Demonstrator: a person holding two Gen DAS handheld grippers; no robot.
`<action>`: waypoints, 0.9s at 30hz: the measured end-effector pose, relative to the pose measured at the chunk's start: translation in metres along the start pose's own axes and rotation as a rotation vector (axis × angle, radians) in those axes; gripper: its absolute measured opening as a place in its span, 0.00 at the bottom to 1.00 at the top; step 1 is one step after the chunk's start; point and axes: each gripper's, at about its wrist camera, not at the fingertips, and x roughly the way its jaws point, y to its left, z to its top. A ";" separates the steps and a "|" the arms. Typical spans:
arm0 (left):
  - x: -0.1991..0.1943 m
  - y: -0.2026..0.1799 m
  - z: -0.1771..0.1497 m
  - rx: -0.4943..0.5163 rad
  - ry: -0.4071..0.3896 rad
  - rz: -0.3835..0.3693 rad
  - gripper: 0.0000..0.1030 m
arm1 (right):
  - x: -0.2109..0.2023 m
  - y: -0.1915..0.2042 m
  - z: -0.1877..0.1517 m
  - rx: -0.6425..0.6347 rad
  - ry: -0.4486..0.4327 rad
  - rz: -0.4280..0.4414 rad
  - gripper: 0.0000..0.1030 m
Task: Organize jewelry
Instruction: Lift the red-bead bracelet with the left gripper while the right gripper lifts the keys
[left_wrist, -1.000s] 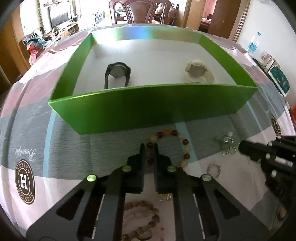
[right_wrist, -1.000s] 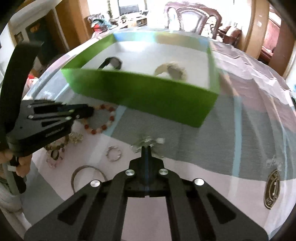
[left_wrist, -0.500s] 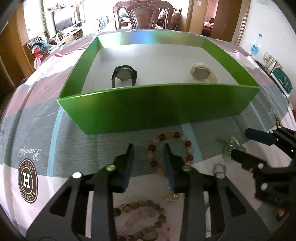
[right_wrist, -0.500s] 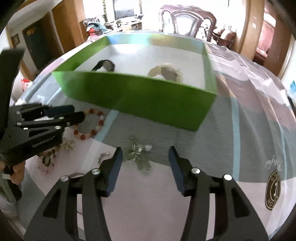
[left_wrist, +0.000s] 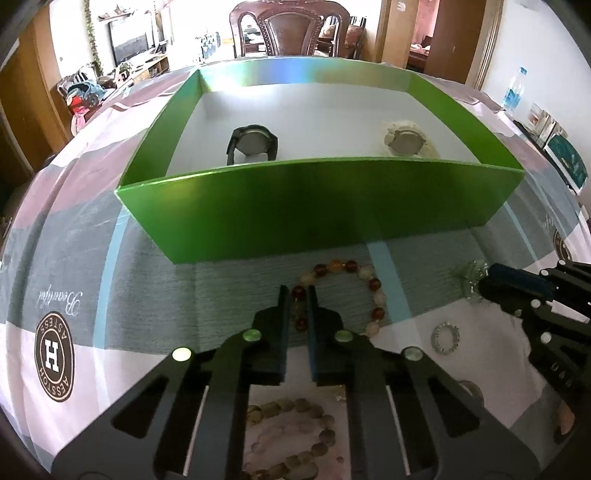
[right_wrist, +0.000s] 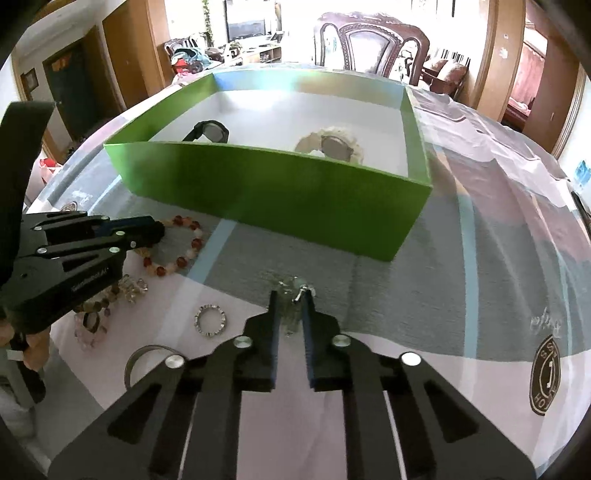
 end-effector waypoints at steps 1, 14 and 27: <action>0.000 0.002 0.000 -0.007 0.000 0.000 0.09 | -0.002 -0.003 0.000 0.007 -0.003 0.003 0.00; -0.005 0.002 0.001 -0.014 -0.018 -0.009 0.09 | -0.008 -0.022 0.003 0.086 -0.027 0.045 0.10; -0.001 -0.001 -0.003 0.016 -0.015 0.005 0.09 | 0.010 -0.002 -0.003 0.034 0.016 0.064 0.12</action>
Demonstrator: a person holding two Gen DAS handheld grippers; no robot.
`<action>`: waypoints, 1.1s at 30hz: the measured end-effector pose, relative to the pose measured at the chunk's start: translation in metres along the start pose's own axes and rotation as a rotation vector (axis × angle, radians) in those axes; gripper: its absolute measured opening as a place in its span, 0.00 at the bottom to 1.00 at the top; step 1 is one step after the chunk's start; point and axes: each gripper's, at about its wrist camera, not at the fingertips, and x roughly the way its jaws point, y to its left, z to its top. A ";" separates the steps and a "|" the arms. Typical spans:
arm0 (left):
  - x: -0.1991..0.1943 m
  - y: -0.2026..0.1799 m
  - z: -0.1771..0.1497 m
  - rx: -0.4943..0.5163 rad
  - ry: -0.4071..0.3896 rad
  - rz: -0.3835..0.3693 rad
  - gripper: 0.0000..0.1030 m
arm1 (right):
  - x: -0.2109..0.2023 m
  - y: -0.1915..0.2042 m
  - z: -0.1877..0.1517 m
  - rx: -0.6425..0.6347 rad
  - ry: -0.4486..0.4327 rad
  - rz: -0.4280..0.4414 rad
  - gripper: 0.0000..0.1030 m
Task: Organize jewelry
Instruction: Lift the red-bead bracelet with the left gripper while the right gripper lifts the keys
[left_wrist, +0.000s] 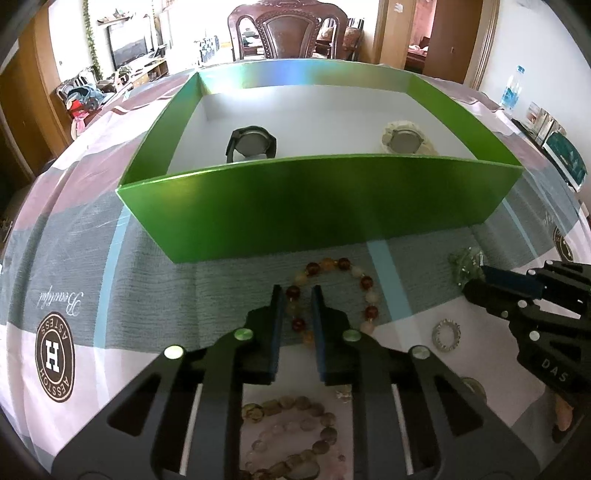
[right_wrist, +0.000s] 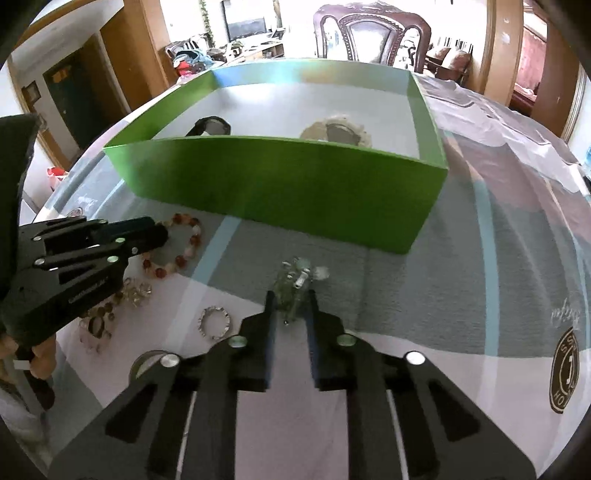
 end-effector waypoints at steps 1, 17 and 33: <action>0.000 0.000 0.000 -0.001 0.000 -0.002 0.08 | -0.001 0.001 0.000 0.000 -0.001 -0.001 0.11; -0.016 0.005 0.003 -0.035 -0.047 -0.032 0.08 | -0.018 -0.007 0.003 0.013 -0.046 -0.003 0.10; -0.001 -0.002 -0.002 0.011 0.008 0.002 0.38 | -0.009 -0.004 0.001 -0.005 0.005 -0.028 0.18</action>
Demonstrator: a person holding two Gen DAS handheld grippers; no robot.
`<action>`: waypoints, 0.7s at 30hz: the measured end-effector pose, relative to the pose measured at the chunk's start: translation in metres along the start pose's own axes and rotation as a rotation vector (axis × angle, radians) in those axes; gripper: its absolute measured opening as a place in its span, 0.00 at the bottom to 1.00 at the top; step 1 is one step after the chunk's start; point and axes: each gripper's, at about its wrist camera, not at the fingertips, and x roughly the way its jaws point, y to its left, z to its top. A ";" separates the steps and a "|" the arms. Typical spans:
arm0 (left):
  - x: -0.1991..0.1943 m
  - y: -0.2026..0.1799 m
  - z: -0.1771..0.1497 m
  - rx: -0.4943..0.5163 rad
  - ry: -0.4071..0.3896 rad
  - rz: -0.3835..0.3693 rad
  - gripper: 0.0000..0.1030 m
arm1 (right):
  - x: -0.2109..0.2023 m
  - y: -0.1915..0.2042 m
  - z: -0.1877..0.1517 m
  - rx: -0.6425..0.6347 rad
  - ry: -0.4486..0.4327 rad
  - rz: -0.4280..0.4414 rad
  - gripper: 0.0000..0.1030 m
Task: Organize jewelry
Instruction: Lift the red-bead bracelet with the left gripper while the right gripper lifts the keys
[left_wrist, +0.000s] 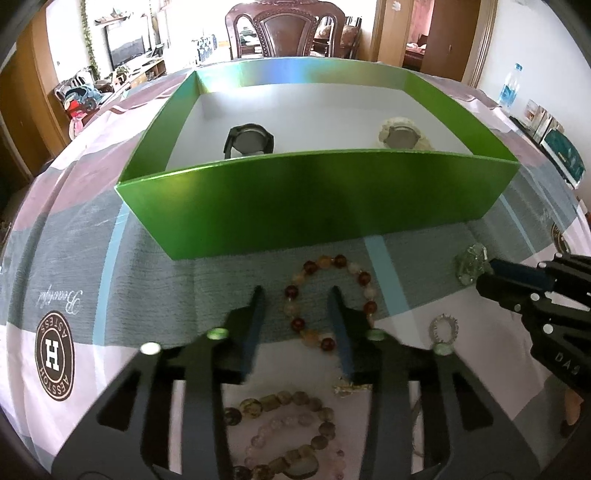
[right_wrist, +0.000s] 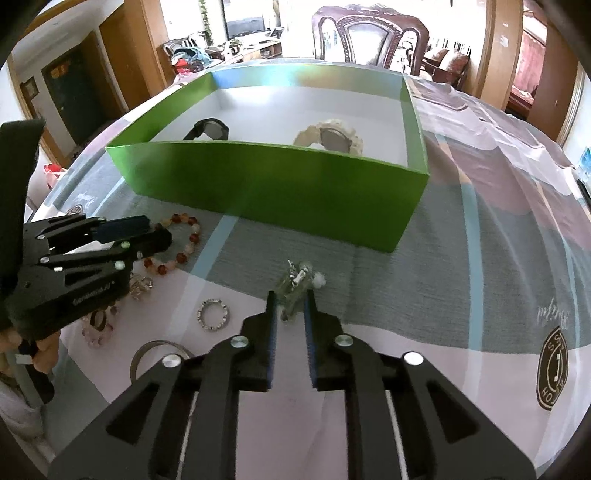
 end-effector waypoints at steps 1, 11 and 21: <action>0.000 -0.001 0.000 0.005 -0.003 0.006 0.38 | 0.001 0.000 0.000 0.004 -0.001 -0.002 0.18; -0.001 -0.004 -0.002 0.021 -0.010 -0.009 0.08 | 0.010 0.002 -0.002 -0.001 -0.019 -0.047 0.13; -0.011 -0.003 -0.002 0.011 -0.042 -0.022 0.08 | -0.008 0.000 -0.001 0.003 -0.072 -0.019 0.08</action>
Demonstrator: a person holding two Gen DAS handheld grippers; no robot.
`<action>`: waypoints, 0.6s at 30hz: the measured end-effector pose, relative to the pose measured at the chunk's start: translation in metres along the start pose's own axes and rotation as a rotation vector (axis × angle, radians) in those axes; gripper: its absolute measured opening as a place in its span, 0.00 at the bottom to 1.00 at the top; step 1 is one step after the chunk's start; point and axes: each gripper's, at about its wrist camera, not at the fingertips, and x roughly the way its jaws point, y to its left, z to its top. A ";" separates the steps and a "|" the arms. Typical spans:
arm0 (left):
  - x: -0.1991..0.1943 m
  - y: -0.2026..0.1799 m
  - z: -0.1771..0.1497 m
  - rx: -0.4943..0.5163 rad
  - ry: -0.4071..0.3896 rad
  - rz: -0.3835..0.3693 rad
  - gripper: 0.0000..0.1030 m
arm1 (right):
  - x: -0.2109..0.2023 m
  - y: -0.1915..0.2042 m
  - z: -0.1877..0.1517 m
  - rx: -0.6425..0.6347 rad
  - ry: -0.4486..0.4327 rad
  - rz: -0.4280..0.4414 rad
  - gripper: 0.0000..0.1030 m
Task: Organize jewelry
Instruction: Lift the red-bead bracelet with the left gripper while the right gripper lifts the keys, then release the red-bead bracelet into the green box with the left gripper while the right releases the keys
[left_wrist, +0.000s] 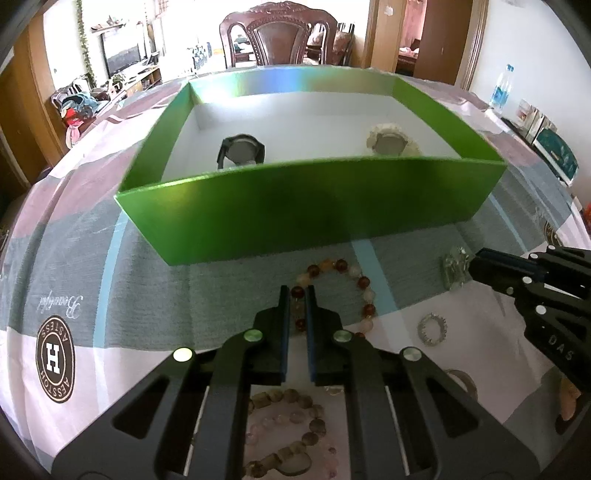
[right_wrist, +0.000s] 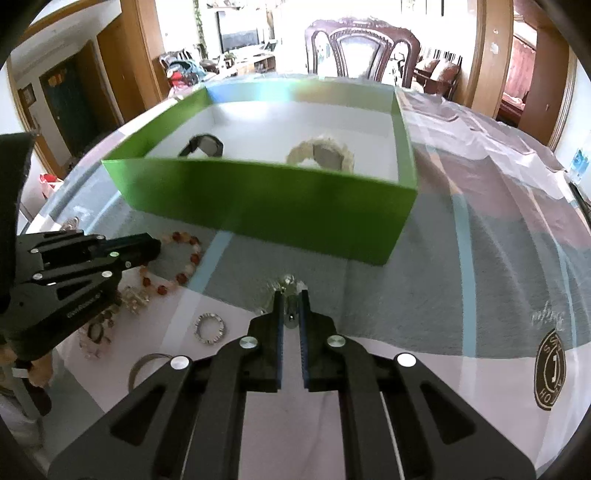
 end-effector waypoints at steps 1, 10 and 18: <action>-0.002 0.000 0.000 -0.001 -0.008 -0.001 0.08 | -0.002 0.000 0.000 -0.002 -0.007 0.002 0.08; -0.028 0.004 0.006 -0.021 -0.092 -0.022 0.08 | -0.017 0.002 0.003 -0.007 -0.057 0.012 0.08; -0.088 -0.004 0.022 -0.010 -0.162 -0.063 0.08 | -0.052 0.002 0.018 0.029 -0.114 0.045 0.08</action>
